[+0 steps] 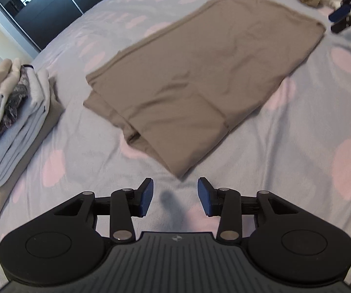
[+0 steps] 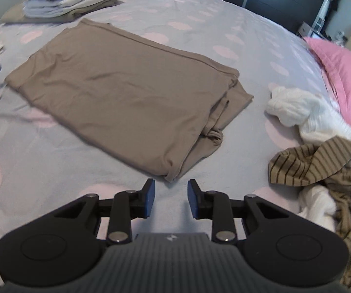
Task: Fold clothes
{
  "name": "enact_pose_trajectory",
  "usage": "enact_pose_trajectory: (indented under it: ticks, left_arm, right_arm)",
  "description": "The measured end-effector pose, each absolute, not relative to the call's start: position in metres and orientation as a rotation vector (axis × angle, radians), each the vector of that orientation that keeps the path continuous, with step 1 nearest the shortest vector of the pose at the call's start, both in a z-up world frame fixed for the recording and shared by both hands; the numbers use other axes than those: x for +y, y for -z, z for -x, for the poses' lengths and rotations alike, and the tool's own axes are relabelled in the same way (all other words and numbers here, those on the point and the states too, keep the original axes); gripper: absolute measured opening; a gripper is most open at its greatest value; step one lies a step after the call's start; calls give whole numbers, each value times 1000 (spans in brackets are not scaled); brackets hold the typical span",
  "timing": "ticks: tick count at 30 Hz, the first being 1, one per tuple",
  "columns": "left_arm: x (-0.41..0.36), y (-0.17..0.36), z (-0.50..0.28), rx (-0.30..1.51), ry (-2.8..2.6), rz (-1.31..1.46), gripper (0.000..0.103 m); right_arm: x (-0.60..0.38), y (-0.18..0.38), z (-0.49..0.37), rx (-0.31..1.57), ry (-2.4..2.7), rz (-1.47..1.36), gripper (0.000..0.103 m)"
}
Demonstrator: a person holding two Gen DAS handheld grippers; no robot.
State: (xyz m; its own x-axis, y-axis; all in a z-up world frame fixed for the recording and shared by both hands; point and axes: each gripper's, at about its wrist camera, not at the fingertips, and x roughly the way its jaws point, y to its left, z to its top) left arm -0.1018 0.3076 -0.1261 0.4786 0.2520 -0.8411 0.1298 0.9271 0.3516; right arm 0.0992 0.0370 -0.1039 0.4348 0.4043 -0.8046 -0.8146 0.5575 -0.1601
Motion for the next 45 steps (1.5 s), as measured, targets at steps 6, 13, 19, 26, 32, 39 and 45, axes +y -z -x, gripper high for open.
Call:
enact_pose_trajectory:
  ticks: [6, 13, 19, 26, 32, 39, 45]
  left_arm:
    - [309, 135, 92, 1067, -70, -418, 38]
    - [305, 134, 85, 1057, -22, -408, 4]
    - [314, 114, 88, 1057, -51, -336, 2]
    - [323, 130, 95, 1122, -56, -355, 2]
    - [325, 128, 106, 1153, -85, -381, 11]
    - [296, 115, 121, 1035, -65, -607, 47]
    - [266, 135, 121, 1009, -8, -823, 48]
  right_arm:
    - [49, 119, -114, 838, -818, 585, 31]
    - [55, 123, -121, 862, -813, 569, 5]
    - [51, 108, -122, 881, -778, 561, 3]
    - [39, 119, -129, 925, -735, 584, 2]
    - [27, 124, -131, 977, -704, 584, 2]
    - [32, 101, -106, 807, -781, 628, 38]
    - [55, 109, -65, 607, -872, 889, 40]
